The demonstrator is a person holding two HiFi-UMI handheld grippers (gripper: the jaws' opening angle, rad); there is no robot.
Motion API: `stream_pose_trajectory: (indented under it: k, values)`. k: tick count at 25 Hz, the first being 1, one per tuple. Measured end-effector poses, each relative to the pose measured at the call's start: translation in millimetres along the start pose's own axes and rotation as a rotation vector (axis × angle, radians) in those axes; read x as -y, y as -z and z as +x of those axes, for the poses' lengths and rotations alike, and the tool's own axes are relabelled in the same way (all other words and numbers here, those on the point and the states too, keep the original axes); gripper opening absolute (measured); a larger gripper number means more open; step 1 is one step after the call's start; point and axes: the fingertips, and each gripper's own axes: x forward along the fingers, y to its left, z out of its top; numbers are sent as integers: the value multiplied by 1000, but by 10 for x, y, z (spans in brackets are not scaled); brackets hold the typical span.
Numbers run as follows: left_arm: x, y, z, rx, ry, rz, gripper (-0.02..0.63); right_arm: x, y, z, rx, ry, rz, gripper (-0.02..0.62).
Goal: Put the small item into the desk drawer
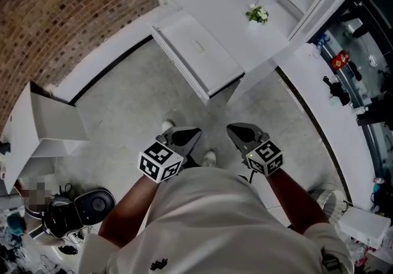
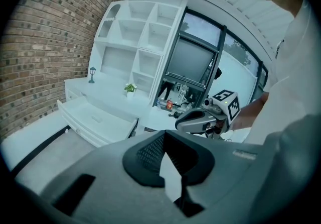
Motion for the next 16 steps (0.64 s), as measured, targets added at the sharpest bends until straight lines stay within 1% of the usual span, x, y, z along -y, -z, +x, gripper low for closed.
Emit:
stream_pose_trajectory:
  k: [8,16]
  values:
    - [-145,-52,80,-5,16,7,5,87,-62,118,4,13,0,11]
    - [-372,-259,176,-5,48,29,5,275,-212,279,0,42,-3,11]
